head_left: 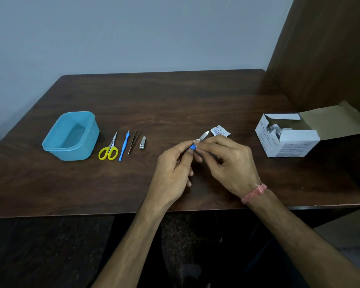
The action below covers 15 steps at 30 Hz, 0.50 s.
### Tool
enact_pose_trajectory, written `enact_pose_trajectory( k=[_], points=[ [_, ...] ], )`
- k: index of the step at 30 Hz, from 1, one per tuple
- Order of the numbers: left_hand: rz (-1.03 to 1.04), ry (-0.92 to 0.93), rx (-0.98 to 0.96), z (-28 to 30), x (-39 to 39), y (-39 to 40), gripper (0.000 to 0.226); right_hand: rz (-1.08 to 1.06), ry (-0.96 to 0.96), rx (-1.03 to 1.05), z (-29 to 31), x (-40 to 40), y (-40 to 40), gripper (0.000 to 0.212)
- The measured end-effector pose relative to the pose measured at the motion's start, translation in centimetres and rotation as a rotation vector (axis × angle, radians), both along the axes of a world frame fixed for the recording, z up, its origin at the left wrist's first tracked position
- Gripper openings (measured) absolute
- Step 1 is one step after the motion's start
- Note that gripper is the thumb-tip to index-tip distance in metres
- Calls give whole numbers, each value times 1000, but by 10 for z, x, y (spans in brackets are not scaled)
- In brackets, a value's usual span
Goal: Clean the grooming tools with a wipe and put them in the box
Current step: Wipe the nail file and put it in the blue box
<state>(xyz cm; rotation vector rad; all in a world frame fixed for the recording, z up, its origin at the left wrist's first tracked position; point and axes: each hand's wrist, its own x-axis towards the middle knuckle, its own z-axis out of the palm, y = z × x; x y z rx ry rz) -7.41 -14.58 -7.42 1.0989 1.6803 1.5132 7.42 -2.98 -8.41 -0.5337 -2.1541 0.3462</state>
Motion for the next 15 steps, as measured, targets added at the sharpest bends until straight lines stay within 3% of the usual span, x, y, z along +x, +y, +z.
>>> enact_pose_trajectory(
  k=[10, 15],
  points=[
    [13, 50, -51, 0, 2, 0, 37, -104, -53, -25, 4, -4, -1, 11],
    [4, 47, -40, 1, 1, -2, 39, -44, -119, 2, 5, -3, -3, 16]
  ],
)
